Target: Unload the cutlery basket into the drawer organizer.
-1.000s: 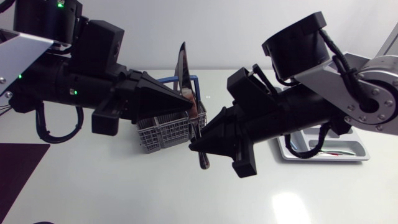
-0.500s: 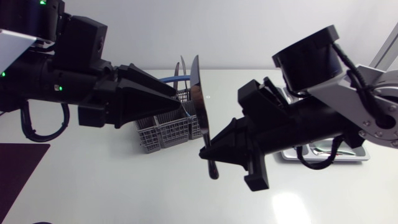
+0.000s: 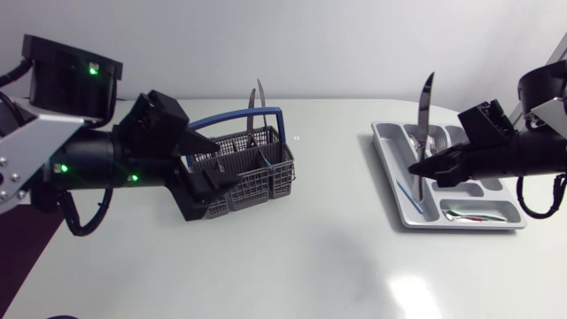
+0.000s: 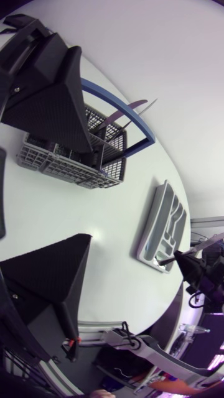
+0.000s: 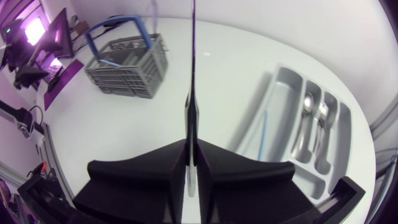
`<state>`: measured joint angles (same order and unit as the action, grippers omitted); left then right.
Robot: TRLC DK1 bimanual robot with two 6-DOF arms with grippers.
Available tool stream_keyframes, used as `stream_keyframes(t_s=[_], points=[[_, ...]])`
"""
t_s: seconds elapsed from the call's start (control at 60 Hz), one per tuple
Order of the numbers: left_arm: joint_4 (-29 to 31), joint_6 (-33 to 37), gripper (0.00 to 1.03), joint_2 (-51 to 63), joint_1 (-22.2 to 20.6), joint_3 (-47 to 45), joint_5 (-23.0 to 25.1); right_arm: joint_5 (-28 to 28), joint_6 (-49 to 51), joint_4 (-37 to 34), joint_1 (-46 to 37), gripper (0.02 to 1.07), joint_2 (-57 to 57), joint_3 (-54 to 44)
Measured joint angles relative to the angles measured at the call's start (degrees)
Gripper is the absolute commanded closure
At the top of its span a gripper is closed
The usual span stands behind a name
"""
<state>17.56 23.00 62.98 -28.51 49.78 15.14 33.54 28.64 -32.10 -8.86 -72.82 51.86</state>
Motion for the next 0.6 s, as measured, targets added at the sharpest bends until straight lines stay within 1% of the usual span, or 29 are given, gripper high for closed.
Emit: stream_keyframes(t_s=[0.033,0.05,0.1,0.233,0.317,0.367,0.483,0.6], points=[[-0.8,0.5,0.11,-0.2,-1.2,-1.0,-1.8,-0.4,0.6,0.0,-2.4,1.02,-1.9,0.9],[-1.5,0.9,0.11,-0.4,-2.3,-1.7,-3.5,-0.7,1.3,-0.1,-5.0,1.02,-4.0,2.3],[-2.1,1.3,0.11,-0.5,-3.5,-2.4,-4.7,-1.4,1.9,0.0,-8.4,1.02,-7.3,4.7],[-4.0,1.7,0.11,-0.5,-4.2,-2.8,-5.4,-4.3,2.8,1.0,-15.4,1.02,-16.6,12.9],[-4.7,2.1,0.11,-0.4,-4.8,-2.9,-6.3,-7.0,2.8,2.2,-17.2,1.02,-21.0,16.6],[-5.4,2.6,0.11,0.0,-5.6,-2.9,-6.9,-10.0,2.7,3.9,-18.3,1.02,-25.5,20.2],[-6.3,2.6,0.11,0.7,-6.6,-3.2,-8.3,-14.8,2.0,6.7,-18.6,1.02,-31.8,24.4],[-6.8,2.6,0.11,1.4,-7.3,-3.5,-8.7,-18.8,0.4,8.3,-18.7,1.02,-37.7,28.6]])
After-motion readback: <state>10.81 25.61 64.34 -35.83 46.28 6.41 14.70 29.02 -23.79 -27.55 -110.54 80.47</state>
